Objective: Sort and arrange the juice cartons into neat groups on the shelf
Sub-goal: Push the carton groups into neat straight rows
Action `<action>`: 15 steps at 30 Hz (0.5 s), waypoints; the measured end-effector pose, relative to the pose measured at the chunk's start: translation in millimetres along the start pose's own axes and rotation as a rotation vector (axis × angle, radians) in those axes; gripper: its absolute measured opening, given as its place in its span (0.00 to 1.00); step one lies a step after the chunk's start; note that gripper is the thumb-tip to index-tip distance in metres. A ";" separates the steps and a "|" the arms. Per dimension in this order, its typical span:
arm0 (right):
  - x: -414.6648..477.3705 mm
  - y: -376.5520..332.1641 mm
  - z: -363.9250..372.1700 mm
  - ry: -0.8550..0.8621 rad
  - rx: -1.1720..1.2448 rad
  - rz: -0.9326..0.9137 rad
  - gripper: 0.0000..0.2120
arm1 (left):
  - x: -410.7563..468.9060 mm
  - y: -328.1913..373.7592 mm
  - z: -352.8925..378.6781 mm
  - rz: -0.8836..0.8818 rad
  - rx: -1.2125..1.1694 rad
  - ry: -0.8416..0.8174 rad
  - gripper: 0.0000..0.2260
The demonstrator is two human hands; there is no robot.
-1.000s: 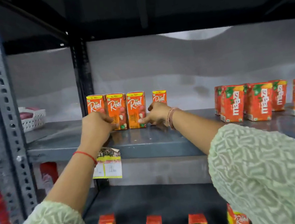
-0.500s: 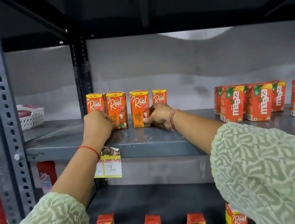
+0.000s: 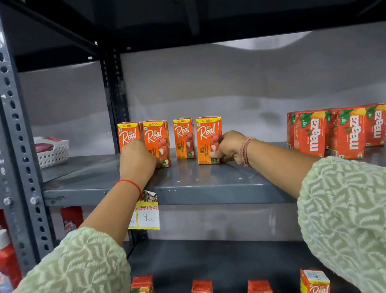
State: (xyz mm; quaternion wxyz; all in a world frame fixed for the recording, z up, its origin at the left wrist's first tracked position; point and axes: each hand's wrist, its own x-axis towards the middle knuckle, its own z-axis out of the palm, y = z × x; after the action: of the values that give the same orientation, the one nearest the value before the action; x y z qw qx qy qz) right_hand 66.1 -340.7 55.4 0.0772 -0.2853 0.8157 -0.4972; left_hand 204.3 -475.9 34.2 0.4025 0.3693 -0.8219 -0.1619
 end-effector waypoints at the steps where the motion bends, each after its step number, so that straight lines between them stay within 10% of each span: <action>1: 0.5 1.4 -2.7 0.008 0.002 0.022 0.23 | 1.0 -0.7 -0.2 0.001 0.014 -0.001 0.18; 15: 6.4 10.7 -10.2 0.020 0.056 0.046 0.18 | 11.2 2.5 -3.5 0.017 -0.190 -0.186 0.16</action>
State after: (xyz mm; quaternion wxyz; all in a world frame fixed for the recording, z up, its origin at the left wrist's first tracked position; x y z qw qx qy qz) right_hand 52.4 -332.7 52.3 0.0885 -0.2591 0.8085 -0.5209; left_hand 201.4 -482.3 43.8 0.3589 0.3058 -0.8398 -0.2690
